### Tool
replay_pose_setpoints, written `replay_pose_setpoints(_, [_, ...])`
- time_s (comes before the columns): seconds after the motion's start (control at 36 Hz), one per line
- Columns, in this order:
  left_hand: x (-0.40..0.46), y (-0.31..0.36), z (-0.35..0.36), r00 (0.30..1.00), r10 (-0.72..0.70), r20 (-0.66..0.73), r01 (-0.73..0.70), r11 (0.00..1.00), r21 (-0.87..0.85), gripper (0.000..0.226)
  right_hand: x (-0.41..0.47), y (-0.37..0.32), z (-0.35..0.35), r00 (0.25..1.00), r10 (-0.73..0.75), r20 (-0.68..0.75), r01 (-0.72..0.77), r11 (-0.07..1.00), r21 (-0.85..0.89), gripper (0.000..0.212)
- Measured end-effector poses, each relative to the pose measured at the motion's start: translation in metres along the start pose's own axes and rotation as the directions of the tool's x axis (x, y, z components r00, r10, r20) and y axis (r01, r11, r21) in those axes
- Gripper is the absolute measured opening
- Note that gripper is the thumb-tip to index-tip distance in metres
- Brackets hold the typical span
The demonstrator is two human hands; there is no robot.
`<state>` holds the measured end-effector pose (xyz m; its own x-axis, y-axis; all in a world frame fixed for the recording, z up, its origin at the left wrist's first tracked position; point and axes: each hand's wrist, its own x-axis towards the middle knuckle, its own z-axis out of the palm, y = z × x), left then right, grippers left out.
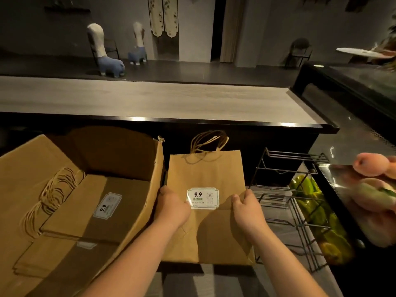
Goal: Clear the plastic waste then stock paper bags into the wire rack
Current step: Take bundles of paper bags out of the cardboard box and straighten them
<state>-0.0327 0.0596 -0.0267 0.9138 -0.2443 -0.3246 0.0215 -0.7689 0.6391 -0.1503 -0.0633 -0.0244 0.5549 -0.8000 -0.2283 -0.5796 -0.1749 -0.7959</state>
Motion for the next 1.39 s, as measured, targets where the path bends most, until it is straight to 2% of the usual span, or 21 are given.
replay_pose_setpoints(0.08, [0.019,0.006,0.009,0.999,-0.026,-0.039,0.025,0.999,-0.024,0.077,0.013,-0.005,0.007,0.999,0.050,0.013,-0.050,0.998,-0.030,0.041])
replay_pose_setpoints(0.17, [0.031,0.009,0.020,0.995,-0.070,-0.065,0.069,0.998,-0.006,0.080,0.029,-0.002,0.019,0.993,0.119,-0.011,-0.119,0.990,-0.071,0.022])
replay_pose_setpoints(0.19, [0.033,0.008,0.025,0.995,-0.067,-0.071,0.068,0.998,0.010,0.081,0.034,-0.001,0.023,0.991,0.134,-0.018,-0.135,0.987,-0.088,0.022])
replay_pose_setpoints(0.31, [0.037,-0.007,0.040,0.996,-0.045,-0.074,0.048,0.998,0.047,0.084,0.042,0.009,0.032,0.991,0.130,-0.001,-0.128,0.971,-0.201,0.045])
replay_pose_setpoints(0.39, [0.039,-0.015,0.050,0.998,-0.004,-0.063,0.009,0.997,0.081,0.083,0.043,0.019,0.035,0.993,0.118,0.027,-0.104,0.947,-0.305,0.048])
replay_pose_setpoints(0.5, [0.040,-0.021,0.057,0.997,0.025,-0.068,-0.014,0.987,0.158,0.073,0.046,0.028,0.042,0.996,0.084,0.034,-0.067,0.935,-0.348,0.042])
replay_pose_setpoints(0.64, [0.039,-0.025,0.061,0.992,0.075,-0.097,-0.052,0.973,0.226,0.062,0.050,0.037,0.047,0.999,0.037,-0.008,-0.037,0.912,-0.410,0.051])
replay_pose_setpoints(0.78, [0.032,-0.020,0.059,0.981,0.167,-0.104,-0.140,0.963,0.229,0.058,0.047,0.032,0.048,0.986,-0.138,-0.089,0.077,0.871,-0.486,0.055])
replay_pose_setpoints(0.89, [0.013,0.003,0.046,0.955,0.270,-0.123,-0.261,0.962,0.086,0.065,0.040,0.001,0.042,0.962,-0.228,-0.148,0.135,0.873,-0.469,0.058])
replay_pose_setpoints(0.94, [0.002,0.022,0.031,0.931,0.341,-0.132,-0.358,0.923,-0.138,0.060,0.039,-0.024,0.037,0.952,-0.285,-0.112,0.219,0.889,-0.403,0.045])
replay_pose_setpoints(1.03, [-0.011,0.054,-0.001,0.960,0.267,-0.084,-0.263,0.758,-0.597,0.050,0.031,-0.069,0.026,0.947,-0.321,0.006,0.320,0.943,-0.097,0.021])
replay_pose_setpoints(1.08, [-0.016,0.070,-0.027,0.973,0.222,-0.061,-0.190,0.624,-0.757,0.047,0.021,-0.097,0.022,0.934,-0.355,0.040,0.352,0.934,0.065,0.009])
replay_pose_setpoints(1.14, [-0.018,0.078,-0.055,0.974,0.212,-0.075,-0.187,0.576,-0.796,0.045,0.009,-0.123,0.022,0.915,-0.399,0.061,0.388,0.911,0.143,0.008])
replay_pose_setpoints(1.22, [-0.016,0.078,-0.097,0.975,0.208,-0.083,-0.189,0.563,-0.804,0.042,-0.004,-0.156,0.030,0.878,-0.470,0.091,0.446,0.873,0.198,0.009])
replay_pose_setpoints(1.28, [-0.015,0.067,-0.126,0.979,0.195,-0.055,-0.161,0.584,-0.796,0.032,-0.012,-0.177,0.043,0.857,-0.501,0.117,0.476,0.858,0.191,0.008])
replay_pose_setpoints(1.33, [-0.011,0.049,-0.151,0.983,0.184,-0.026,-0.134,0.607,-0.784,0.009,-0.019,-0.192,0.058,0.830,-0.533,0.163,0.511,0.845,0.161,0.012])
replay_pose_setpoints(1.39, [-0.001,0.021,-0.175,0.993,0.118,0.003,-0.069,0.607,-0.792,0.006,-0.026,-0.205,0.079,0.792,-0.566,0.230,0.560,0.823,0.096,0.021])
